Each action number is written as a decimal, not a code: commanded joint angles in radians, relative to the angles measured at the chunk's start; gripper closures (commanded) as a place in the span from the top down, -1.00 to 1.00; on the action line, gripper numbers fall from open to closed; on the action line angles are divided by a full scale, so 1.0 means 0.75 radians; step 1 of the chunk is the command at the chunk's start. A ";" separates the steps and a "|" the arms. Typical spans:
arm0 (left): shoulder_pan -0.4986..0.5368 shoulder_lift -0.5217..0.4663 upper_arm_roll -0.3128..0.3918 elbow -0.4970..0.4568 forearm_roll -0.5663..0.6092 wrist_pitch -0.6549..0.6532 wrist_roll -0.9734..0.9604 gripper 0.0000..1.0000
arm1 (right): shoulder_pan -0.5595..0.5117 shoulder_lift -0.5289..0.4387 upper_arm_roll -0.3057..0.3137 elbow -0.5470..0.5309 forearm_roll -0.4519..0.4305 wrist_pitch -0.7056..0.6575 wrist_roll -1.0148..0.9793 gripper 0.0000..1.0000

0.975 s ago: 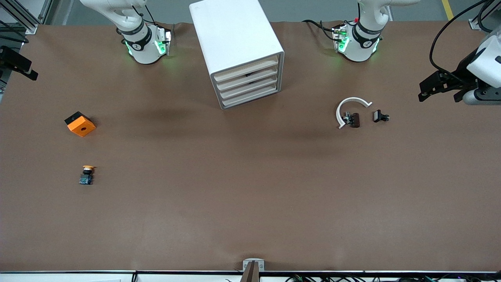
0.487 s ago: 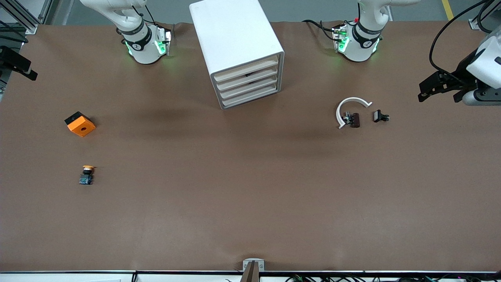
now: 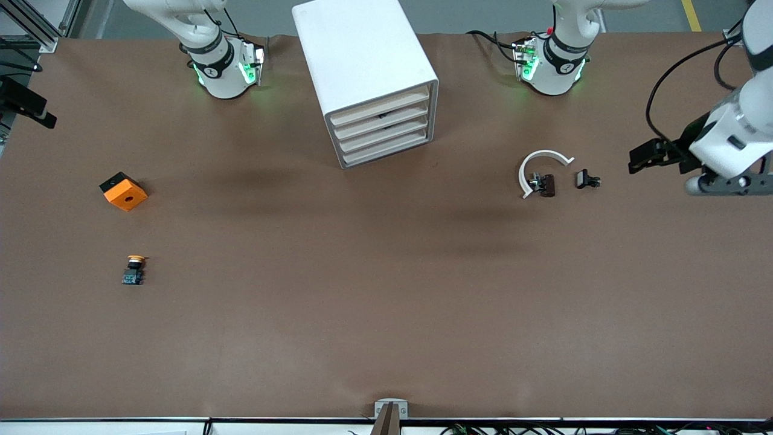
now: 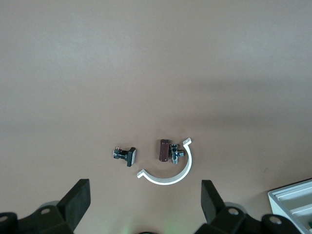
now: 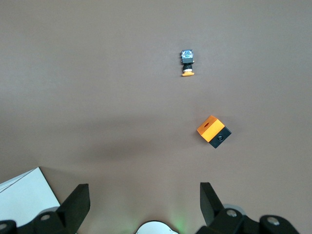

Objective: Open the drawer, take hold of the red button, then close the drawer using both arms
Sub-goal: 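Reach the left gripper toward the white cabinet's drawer front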

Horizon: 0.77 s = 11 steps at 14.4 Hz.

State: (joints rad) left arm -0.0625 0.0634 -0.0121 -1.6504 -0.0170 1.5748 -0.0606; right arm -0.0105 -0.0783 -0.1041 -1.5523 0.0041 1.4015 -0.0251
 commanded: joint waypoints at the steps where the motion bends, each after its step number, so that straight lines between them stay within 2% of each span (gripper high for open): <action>1: -0.015 0.111 -0.008 0.028 0.023 0.033 -0.017 1.00 | 0.006 0.094 0.008 0.026 -0.014 -0.007 -0.009 1.00; 2: -0.017 0.146 -0.008 0.028 0.013 0.052 -0.017 1.00 | 0.008 0.106 0.008 0.026 -0.014 0.005 -0.012 1.00; 4: -0.027 0.222 -0.010 0.030 0.006 0.095 -0.017 1.00 | 0.004 0.212 0.008 0.037 -0.014 0.005 -0.010 1.00; 9: -0.072 0.328 -0.012 0.037 -0.043 0.146 -0.038 1.00 | -0.012 0.264 0.006 0.043 -0.022 0.013 -0.012 1.00; 11: -0.088 0.341 -0.014 0.043 -0.051 0.146 -0.131 1.00 | -0.015 0.266 0.006 0.041 -0.022 0.013 -0.012 1.00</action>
State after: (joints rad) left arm -0.1179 0.3039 -0.0204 -1.6458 -0.0396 1.6887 -0.1008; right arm -0.0105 0.1158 -0.1045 -1.5481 -0.0033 1.4233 -0.0252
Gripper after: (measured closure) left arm 0.000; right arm 0.000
